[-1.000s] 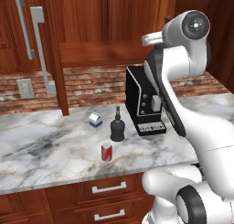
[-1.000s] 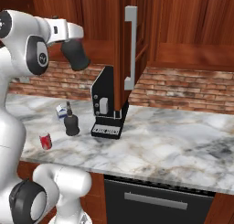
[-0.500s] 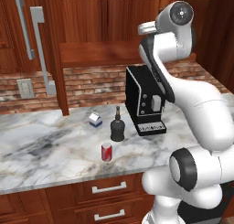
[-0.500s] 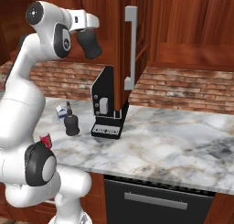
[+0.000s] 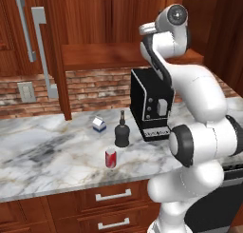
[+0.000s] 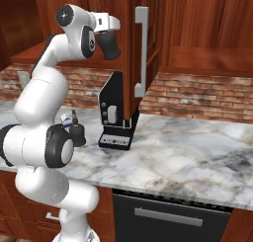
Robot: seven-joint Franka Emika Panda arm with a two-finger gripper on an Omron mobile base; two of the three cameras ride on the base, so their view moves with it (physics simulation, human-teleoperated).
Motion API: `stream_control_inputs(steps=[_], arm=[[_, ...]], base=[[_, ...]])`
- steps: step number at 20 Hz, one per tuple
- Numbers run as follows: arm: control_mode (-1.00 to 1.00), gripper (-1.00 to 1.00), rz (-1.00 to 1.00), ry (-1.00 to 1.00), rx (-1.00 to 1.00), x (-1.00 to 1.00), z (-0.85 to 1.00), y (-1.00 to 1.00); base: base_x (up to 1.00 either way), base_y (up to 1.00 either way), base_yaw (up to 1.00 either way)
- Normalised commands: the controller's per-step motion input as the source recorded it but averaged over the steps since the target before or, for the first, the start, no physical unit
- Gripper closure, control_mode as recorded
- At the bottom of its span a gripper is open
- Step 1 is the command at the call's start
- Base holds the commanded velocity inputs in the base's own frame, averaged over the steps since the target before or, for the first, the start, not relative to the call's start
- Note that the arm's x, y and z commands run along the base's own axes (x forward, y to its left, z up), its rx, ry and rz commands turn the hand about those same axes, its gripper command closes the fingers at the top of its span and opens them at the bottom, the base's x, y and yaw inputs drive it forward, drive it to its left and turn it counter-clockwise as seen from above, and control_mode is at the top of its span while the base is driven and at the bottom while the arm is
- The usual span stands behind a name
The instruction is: Sort all alcoholic drinks to one cabinet, and non-alcoholic drinks to the other.
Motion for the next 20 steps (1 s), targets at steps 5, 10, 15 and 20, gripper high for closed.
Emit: stream_control_inputs(steps=[5, 10, 15, 20], arm=[[-1.00, 1.00, 0.03, 0.00, 0.00, 1.00, -0.50, -0.20], [-1.00, 1.00, 0.01, 0.00, 0.05, 0.55, -0.43, -0.32], [-1.00, -1.00, 0.00, 0.00, 0.03, 0.08, -0.64, -0.19], [-1.00, -1.00, 0.00, 0.00, 0.02, 0.06, -0.32, -0.05]], base=[[0.00, 0.00, 0.00], [0.00, 0.00, 0.00], [0.00, 0.00, 0.00], [0.00, 0.00, 0.00]])
